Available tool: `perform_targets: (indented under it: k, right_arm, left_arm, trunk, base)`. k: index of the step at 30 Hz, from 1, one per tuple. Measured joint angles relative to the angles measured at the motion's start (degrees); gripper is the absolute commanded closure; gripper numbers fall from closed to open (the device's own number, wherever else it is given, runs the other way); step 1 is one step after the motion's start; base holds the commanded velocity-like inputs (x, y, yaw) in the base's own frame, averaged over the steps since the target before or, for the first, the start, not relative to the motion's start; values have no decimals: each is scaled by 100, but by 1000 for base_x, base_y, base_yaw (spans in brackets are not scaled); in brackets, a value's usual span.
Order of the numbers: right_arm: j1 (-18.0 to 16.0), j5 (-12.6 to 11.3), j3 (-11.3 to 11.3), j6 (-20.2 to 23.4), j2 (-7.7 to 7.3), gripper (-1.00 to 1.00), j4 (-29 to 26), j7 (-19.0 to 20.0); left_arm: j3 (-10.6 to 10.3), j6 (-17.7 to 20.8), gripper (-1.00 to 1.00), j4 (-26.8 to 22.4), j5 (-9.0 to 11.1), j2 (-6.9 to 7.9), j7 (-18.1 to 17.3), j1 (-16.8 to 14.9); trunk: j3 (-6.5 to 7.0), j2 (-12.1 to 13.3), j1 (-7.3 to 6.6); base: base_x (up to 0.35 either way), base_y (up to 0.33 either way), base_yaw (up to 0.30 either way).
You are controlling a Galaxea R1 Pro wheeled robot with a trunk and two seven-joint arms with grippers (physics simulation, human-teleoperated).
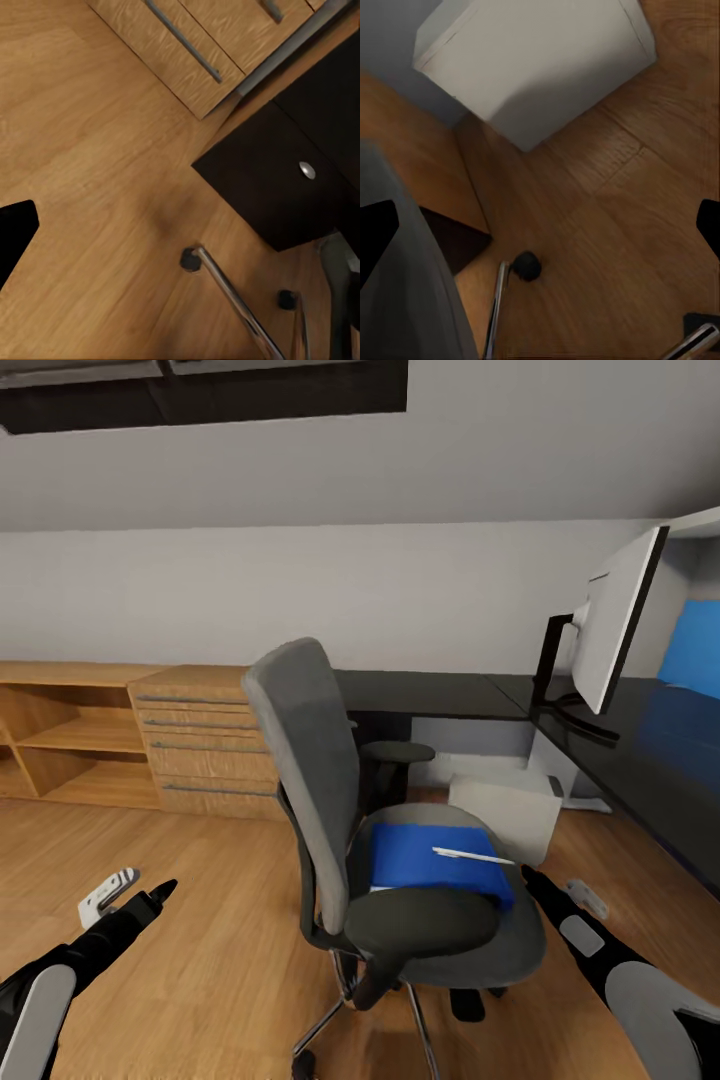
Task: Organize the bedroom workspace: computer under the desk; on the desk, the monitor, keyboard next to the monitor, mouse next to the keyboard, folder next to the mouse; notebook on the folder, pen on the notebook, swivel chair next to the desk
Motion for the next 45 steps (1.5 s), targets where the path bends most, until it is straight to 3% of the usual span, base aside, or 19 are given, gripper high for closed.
perform_targets:
  k: [22, 33, 45]
  right_arm:
    - [1, 26, -65, -3, 50, -100, -50, -7]
    - [1, 27, -44, -3, 51, -100, -164, -10]
    - [2, 22, -5, 0, 49, -100, -262, 4]
  left_arm:
    - [-23, -9, -100, 21, 27, -28, 7, 0]
    - [-66, -17, -100, 96, 25, -35, 0, 0]
    - [-71, -18, -100, 96, 23, -43, 0, 0]
  trunk:
    - [0, 0, 0]
    - [0, 0, 2]
    - [0, 0, 0]
  base:
    - [0, 0, 278]
    - [-209, 0, 278]
    - [-12, 0, 278]
